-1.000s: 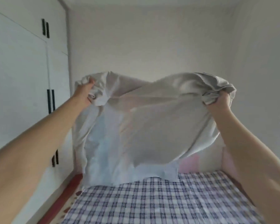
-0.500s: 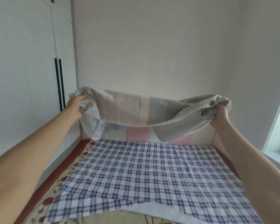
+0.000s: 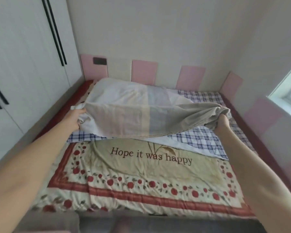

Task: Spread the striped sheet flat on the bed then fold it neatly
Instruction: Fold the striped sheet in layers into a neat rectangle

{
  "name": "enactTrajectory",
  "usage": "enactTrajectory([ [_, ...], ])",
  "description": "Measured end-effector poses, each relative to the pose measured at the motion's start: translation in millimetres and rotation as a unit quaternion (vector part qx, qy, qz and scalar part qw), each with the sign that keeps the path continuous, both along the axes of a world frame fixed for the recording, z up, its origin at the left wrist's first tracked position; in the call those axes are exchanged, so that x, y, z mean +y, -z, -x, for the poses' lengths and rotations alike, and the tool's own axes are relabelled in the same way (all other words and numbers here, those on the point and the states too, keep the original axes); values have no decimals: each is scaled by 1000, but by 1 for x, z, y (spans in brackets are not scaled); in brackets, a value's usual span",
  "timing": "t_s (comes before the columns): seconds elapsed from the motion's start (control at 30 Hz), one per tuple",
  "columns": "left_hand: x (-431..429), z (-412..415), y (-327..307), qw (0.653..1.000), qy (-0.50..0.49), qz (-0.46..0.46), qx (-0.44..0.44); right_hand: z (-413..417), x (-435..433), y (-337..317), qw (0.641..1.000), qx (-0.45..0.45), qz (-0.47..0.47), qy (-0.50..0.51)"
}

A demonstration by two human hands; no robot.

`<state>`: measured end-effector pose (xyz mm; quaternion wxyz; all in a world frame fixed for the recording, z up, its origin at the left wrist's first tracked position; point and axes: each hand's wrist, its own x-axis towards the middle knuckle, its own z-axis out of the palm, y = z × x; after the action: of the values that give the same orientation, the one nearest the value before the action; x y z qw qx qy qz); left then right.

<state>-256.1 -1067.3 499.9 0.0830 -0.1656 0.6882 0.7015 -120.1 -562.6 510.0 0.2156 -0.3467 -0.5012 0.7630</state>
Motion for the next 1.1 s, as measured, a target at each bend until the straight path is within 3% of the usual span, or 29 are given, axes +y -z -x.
enactTrajectory([
  [0.2,-18,-37,110,984,21,90,-154,-28,-16,113,986,-154,-9,64],
  [0.27,-27,-52,136,969,35,151,-192,-38,-5,154,969,-238,-51,40],
  [0.37,-42,-81,180,943,75,216,-243,-67,-42,160,927,-357,-116,-21],
  [0.47,-55,-117,215,917,95,259,-289,-95,-53,193,847,-478,-212,-95],
  [0.57,-65,-148,235,903,102,261,-326,-119,-69,208,717,-574,-306,-251],
  [0.63,-71,-170,246,907,66,241,-340,-131,-79,216,643,-558,-408,-331],
  [0.73,-73,-209,260,911,11,205,-358,-148,-93,233,488,-537,-531,-437],
  [0.8,-76,-236,280,915,-26,181,-360,-159,-106,247,427,-516,-562,-485],
  [0.9,-65,-270,289,915,-59,105,-384,-171,-130,261,384,-462,-584,-546],
  [1.03,-62,-285,301,913,-88,101,-386,-189,-143,280,328,-442,-571,-609],
  [1.1,-73,-284,317,904,-176,33,-388,-200,-146,286,289,-448,-556,-638],
])
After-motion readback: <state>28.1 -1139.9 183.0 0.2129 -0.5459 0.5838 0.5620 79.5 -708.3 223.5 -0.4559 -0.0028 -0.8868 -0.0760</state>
